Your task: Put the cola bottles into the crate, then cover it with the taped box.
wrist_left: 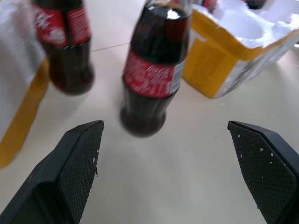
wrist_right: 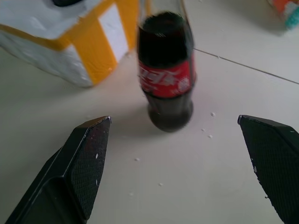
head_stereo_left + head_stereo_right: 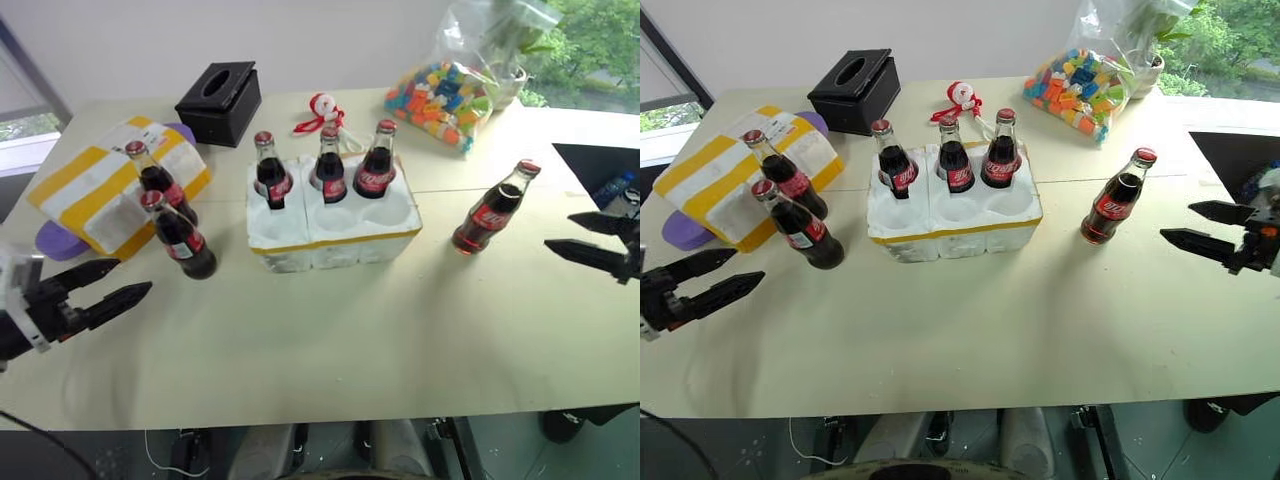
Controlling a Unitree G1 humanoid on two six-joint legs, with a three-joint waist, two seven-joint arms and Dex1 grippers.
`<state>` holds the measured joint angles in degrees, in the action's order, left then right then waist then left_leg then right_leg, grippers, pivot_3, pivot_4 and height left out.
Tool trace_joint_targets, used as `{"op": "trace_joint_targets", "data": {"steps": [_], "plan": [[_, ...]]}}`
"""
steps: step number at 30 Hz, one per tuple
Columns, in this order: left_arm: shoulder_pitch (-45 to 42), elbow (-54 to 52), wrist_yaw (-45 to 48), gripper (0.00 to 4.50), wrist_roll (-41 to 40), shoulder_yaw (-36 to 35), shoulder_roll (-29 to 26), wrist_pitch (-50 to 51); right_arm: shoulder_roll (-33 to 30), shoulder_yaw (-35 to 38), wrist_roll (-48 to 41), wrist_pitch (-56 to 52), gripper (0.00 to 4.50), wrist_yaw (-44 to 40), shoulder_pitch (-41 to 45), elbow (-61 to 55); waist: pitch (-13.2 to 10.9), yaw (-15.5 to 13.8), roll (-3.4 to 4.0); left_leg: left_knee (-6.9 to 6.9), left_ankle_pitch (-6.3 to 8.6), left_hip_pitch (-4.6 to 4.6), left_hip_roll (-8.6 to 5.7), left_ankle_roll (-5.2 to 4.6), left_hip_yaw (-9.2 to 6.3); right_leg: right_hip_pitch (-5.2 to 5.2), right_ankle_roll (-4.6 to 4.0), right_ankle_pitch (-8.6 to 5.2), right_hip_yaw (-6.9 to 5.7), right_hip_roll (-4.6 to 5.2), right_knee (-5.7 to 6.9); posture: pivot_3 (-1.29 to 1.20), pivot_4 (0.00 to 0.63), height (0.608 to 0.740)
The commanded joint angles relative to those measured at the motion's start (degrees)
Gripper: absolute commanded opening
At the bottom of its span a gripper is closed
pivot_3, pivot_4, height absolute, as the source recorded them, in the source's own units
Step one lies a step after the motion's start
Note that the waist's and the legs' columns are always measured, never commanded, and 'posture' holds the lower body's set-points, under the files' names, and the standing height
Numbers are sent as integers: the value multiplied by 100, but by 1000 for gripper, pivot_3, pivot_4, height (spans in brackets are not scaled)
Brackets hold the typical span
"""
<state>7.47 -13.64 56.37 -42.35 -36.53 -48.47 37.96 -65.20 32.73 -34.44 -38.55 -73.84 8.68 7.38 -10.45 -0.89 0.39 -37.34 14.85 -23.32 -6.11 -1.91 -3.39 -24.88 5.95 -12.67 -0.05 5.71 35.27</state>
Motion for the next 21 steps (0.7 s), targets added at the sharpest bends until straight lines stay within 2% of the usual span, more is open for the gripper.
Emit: {"op": "trace_joint_targets", "data": {"steps": [1, 6, 9, 21], "plan": [[-590, 420, -203, 4458, 316, 524, 97, -341, 141, 917, -1186, -1244, 4500, 109, -607, -2027, 0, -3, -1, -2, 0, 0, 3, 0, -2, 0, 1, 1, -1, -3, 3, 0, 150, 732], [-1040, 783, -151, 4458, 523, 974, 186, -573, 452, 1536, -2222, -2087, 4500, 725, -1038, -3475, 8, 18, -20, -3, 1, -2, 2, -1, 1, 2, 20, 11, 1, -3, -5, 0, 150, 732], [-1286, 992, -111, 4458, 571, 1134, 205, -647, 528, 1728, -2709, -2337, 4500, 1042, -1140, -3896, 9, 1, -25, -4, 1, -2, 0, -2, 1, 2, 20, 11, 2, 0, -6, 0, 150, 732], [-1791, 1448, -143, 4458, 832, 1711, 615, -1014, 368, 1764, -3689, -2439, 4500, 1781, -1077, -4160, 11, 7, -31, -5, -6, -2, 0, -13, 1, 4, 20, 12, 1, 4, -8, 0, 150, 732]]}}
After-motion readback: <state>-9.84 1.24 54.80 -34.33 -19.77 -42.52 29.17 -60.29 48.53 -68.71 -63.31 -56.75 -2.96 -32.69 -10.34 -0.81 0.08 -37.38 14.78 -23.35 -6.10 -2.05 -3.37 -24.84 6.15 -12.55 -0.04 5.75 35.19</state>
